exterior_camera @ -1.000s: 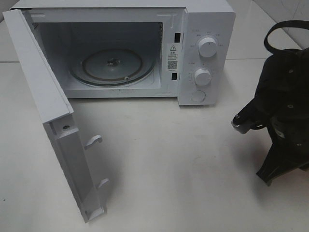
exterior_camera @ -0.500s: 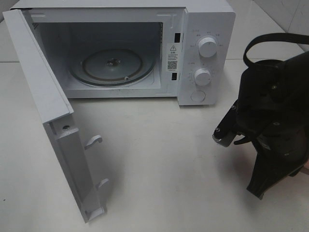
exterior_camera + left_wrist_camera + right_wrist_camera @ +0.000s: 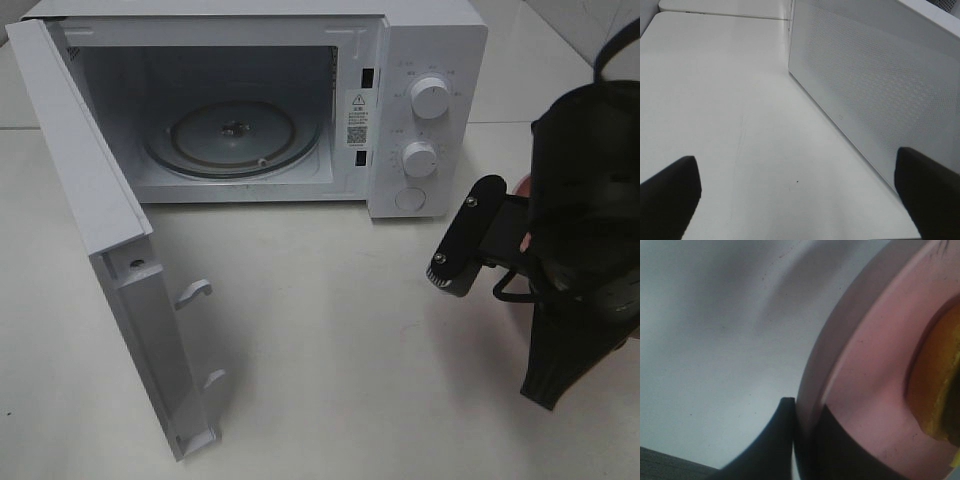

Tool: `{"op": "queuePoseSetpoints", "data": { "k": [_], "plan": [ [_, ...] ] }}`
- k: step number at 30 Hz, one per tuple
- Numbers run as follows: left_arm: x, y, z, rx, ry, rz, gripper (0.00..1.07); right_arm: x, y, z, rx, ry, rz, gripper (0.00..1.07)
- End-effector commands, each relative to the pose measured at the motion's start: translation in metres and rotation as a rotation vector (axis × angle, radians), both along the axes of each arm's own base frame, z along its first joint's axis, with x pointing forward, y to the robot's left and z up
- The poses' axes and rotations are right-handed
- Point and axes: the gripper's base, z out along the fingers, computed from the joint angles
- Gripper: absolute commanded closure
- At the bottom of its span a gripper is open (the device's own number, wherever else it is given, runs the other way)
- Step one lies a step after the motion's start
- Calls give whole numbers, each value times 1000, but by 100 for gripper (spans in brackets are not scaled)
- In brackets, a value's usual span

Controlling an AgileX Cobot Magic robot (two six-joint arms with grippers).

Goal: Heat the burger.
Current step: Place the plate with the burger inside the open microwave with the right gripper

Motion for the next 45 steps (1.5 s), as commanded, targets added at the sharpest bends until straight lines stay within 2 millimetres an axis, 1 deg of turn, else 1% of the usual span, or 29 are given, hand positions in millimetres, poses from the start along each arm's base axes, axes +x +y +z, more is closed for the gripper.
{"op": "queuePoseSetpoints", "data": {
  "k": [1,5,6,15,16,19,20,21,22,23,24,27,28,34,35,36,38,39,40,42,43,45],
  "plan": [
    [-3,-1,0,-4,-31,0,9,-2,-5,10,-79,-31,40,107],
    [-3,-1,0,-4,-31,0,9,-6,-4,14,-87,-34,75,107],
    [-3,-1,0,-4,-31,0,9,-9,-4,15,-99,-36,109,107],
    [-3,-1,0,-4,-31,0,9,-19,-7,12,-99,-19,238,107],
    [-3,-1,0,-4,-31,0,9,-22,-5,13,-97,-18,282,107],
    [-3,-1,0,-4,-31,0,9,-24,-4,13,-95,-18,304,107],
    [-3,-1,0,-4,-31,0,9,-28,-2,14,-89,-23,365,107],
    [-3,-1,0,-4,-31,0,9,-30,0,14,-86,-26,400,107],
    [-3,-1,0,-4,-31,0,9,-30,0,14,-86,-26,400,107],
    [-3,-1,0,-4,-31,0,9,-33,2,16,-78,-38,455,107],
    [-3,-1,0,-4,-31,0,9,-33,4,17,-66,-50,500,107],
    [-3,-1,0,-4,-31,0,9,-33,5,18,-57,-54,516,107],
    [-3,-1,0,-4,-31,0,9,-32,7,19,-57,-62,553,107],
    [-3,-1,0,-4,-31,0,9,-30,11,20,-77,-73,659,107],
    [-3,-1,0,-4,-31,0,9,-30,13,20,-81,-75,700,107],
    [-3,-1,0,-4,-31,0,9,-30,13,20,-81,-75,700,107],
    [-3,-1,0,-4,-31,0,9,-30,16,20,-89,-71,771,107],
    [-3,-1,0,-4,-31,0,9,-30,16,20,-89,-71,771,107],
    [-3,-1,0,-4,-31,0,9,-30,19,20,-88,-72,818,107],
    [-3,-1,0,-4,-31,0,9,-30,20,20,-94,-71,843,107],
    [-3,-1,0,-4,-31,0,9,-30,21,20,-108,-67,894,107],
    [-3,-1,0,-4,-31,0,9,-30,22,20,-114,-66,914,107]
  ]
}}
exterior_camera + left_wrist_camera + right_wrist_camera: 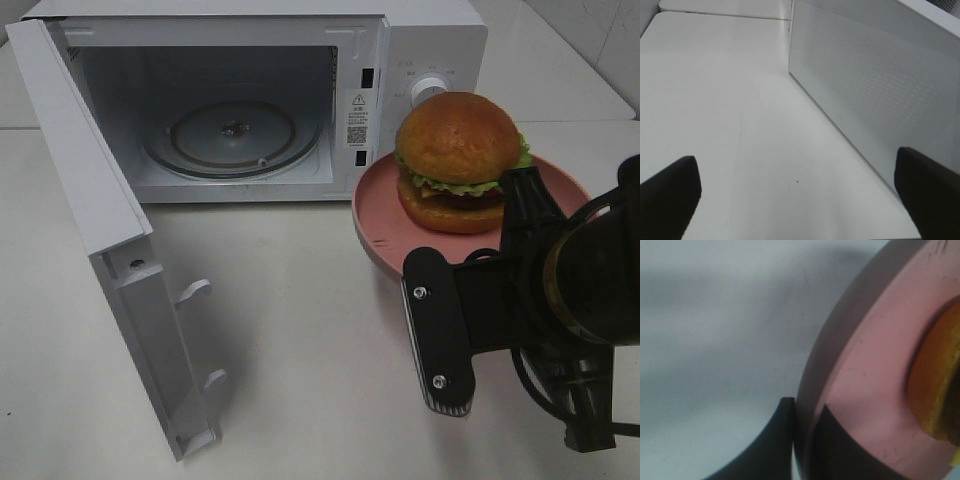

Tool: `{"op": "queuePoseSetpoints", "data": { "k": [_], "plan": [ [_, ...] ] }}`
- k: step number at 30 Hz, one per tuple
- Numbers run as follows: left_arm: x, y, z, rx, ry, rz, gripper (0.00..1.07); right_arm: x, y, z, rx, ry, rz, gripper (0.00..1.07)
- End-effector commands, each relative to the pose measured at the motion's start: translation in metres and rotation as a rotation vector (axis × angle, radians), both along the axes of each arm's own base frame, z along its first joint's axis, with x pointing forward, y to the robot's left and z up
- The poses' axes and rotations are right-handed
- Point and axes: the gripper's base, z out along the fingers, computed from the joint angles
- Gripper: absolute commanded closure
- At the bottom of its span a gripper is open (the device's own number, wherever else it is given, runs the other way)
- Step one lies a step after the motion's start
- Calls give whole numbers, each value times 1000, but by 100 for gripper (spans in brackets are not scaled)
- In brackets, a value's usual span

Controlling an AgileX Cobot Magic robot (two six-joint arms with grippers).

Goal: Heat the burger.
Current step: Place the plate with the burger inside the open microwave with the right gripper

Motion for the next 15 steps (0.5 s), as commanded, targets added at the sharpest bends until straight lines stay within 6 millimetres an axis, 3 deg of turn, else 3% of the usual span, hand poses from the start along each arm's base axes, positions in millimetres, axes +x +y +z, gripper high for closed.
{"op": "queuePoseSetpoints", "data": {
  "k": [1,15],
  "plan": [
    [-3,-1,0,-4,-31,0,9,2,3,6,-47,-53,154,107],
    [-3,-1,0,-4,-31,0,9,1,18,7,-15,-84,386,106]
  ]
}}
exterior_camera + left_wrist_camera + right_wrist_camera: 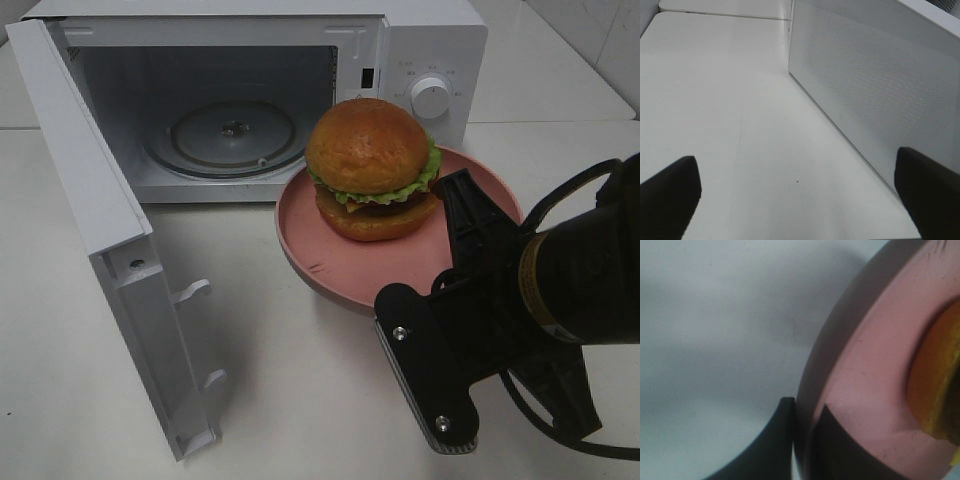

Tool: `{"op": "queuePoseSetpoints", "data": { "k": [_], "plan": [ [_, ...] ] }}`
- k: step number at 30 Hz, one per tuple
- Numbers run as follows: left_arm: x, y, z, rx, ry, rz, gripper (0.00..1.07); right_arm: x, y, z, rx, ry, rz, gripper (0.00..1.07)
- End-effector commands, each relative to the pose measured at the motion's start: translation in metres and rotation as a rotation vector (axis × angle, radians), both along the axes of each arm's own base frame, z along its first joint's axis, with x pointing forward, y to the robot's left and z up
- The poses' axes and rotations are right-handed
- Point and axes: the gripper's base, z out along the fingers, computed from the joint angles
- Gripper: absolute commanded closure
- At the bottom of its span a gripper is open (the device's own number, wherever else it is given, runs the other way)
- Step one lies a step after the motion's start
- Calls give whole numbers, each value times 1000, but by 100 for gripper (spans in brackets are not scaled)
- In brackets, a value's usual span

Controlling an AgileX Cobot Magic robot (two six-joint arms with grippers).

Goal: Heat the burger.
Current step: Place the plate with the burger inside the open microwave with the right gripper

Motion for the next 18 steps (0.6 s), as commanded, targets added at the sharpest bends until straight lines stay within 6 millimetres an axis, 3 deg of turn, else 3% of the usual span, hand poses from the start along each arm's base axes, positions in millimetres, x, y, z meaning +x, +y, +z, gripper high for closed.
{"op": "queuePoseSetpoints", "data": {
  "k": [1,12,18],
  "plan": [
    [-3,-1,0,-4,-31,0,9,1,4,6,12,-49,76,106],
    [-3,-1,0,-4,-31,0,9,-1,6,5,85,-3,14,105],
    [-3,-1,0,-4,-31,0,9,4,3,5,30,-25,113,107]
  ]
}}
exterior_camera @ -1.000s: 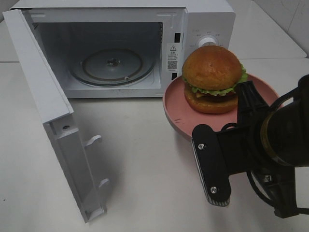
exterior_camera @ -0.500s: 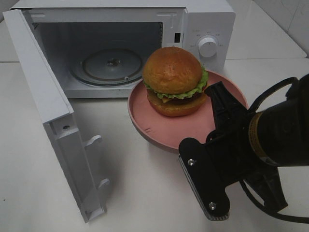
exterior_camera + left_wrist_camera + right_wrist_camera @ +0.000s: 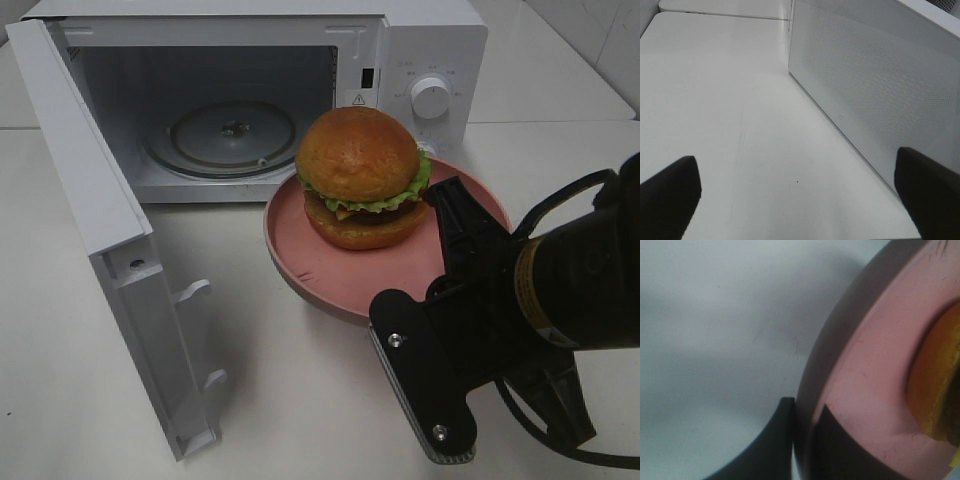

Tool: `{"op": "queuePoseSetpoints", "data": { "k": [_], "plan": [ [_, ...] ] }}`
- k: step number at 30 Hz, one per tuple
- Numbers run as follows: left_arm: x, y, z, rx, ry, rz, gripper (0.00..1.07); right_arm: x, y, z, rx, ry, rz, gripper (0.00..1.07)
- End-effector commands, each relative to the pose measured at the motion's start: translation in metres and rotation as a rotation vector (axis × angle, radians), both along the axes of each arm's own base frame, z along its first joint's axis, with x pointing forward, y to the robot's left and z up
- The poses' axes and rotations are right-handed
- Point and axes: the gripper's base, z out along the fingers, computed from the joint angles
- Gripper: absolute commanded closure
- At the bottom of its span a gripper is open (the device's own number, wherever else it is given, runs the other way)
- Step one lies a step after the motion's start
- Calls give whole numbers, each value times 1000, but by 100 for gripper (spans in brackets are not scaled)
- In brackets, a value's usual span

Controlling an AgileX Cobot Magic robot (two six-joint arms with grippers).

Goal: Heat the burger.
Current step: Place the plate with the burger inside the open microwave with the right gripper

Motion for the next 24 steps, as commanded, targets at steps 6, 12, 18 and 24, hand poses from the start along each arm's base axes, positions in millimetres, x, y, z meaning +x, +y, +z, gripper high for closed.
{"op": "queuePoseSetpoints", "data": {
  "k": [6,12,18,24],
  "plan": [
    [-3,-1,0,-4,-31,0,9,18,-7,8,-3,-79,128,107],
    [-3,-1,0,-4,-31,0,9,27,-11,9,-3,-99,196,107],
    [-3,-1,0,-4,-31,0,9,31,-15,8,-25,-96,254,107],
    [-3,-1,0,-4,-31,0,9,37,-20,8,6,-93,260,107]
  ]
}}
